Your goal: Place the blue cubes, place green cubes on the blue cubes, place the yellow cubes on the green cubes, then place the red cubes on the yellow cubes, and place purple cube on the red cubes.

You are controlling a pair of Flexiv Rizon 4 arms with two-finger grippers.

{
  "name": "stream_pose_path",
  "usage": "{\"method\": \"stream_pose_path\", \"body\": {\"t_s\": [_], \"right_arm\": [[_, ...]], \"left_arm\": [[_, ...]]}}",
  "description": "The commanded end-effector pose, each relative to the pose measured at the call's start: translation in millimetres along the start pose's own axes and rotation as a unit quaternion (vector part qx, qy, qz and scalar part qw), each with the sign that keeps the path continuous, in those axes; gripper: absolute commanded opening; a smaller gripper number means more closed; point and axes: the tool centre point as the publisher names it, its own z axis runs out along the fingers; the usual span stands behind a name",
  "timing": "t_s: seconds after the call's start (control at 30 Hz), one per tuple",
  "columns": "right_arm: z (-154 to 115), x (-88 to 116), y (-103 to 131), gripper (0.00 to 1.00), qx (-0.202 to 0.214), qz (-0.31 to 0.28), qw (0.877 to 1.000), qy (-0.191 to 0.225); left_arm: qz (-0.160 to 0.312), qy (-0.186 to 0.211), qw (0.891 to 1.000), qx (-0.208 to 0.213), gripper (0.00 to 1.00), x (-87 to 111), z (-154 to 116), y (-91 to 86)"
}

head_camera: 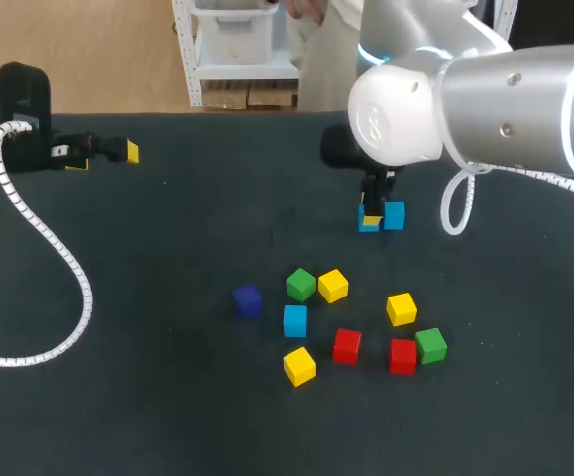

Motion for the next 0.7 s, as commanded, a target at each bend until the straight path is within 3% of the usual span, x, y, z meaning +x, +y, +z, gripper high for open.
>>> {"method": "stream_pose_path", "body": {"t_s": [0.03,0.7], "right_arm": [[0.3,0.2,-2.3,0.18,-0.001,0.001,1.000,0.000],[0.4,-1.7,-8.7,0.22,0.004,0.006,1.000,0.001]], "left_arm": [[0.001,-0.002,1.000,0.003,1.00,0.8,0.1,1.2],[0.001,-0.002,1.000,0.003,1.00,0.8,0.1,1.2]]}}
